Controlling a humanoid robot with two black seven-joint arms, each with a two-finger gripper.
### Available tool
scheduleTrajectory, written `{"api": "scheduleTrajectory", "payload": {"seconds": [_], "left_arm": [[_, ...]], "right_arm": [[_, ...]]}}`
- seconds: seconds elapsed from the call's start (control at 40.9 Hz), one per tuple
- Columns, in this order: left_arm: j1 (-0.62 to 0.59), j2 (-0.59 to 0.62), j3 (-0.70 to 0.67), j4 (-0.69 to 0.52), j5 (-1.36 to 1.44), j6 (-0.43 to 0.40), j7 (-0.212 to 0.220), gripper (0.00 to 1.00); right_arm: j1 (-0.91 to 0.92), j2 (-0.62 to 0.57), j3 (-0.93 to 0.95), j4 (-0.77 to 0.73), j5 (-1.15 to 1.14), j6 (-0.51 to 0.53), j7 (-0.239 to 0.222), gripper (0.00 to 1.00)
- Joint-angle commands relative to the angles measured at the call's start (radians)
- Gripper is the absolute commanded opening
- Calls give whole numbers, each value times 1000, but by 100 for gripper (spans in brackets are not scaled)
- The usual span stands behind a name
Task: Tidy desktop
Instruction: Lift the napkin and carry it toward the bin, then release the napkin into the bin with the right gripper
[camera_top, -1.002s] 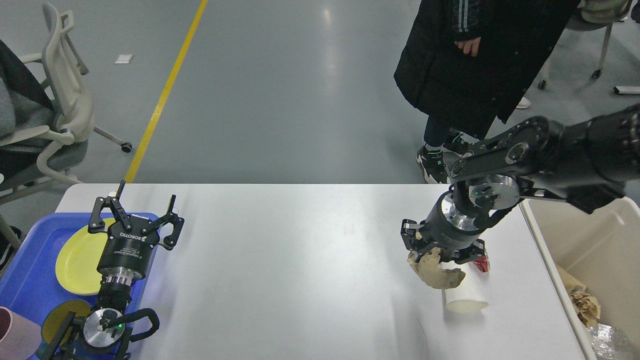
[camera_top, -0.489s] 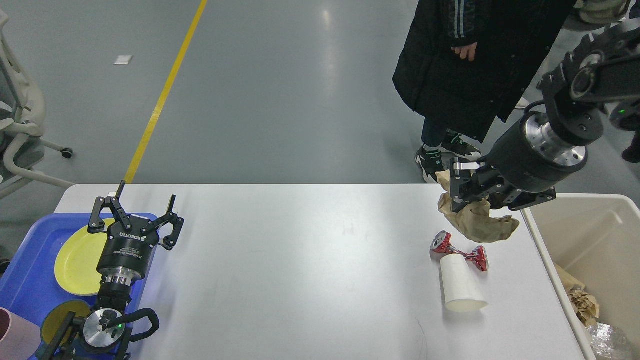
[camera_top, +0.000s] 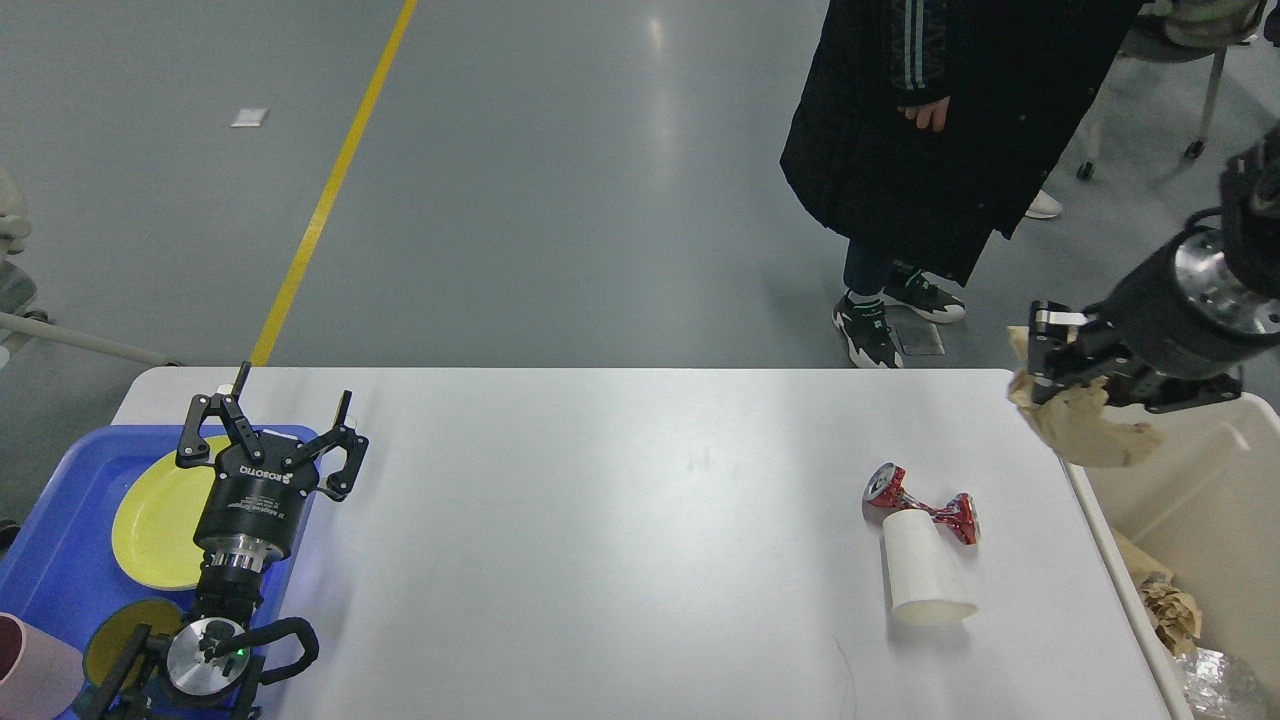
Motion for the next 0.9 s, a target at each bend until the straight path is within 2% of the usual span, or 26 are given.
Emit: {"api": "scheduleTrajectory", "payload": {"seconds": [0.0,0.244,0.415,0.44,0.537,0.611,0.733,0.88], "left_arm": [[0,0,0,0,0,0,-1,96],[0,0,0,1,0,0,-1,96],[0,0,0,1,0,0,-1,96],[0,0,0,1,0,0,-1,96],[0,0,0,1,0,0,-1,96],[0,0,0,1,0,0,-1,96],[0,0,0,1,0,0,-1,96],[0,0,0,1,0,0,-1,96]], "right_arm": [[-131,-105,-60,-84,0,-121,-1,0],[-483,-309,24,-400,1,-164,-3,0],[-860,-340,221,-697,27,-166,-3,0],[-963,-342,283,-783,37,-167,-3,0],[-1149,-334,421,-923,40,-201,-4,0],[-1302,-317,512,-1033,38,-267,-12,0],[-1444,-240,566,-1155,40,-345,-27,0],[-1606,-133,615,-1347,41,-436,-76,0]]}}
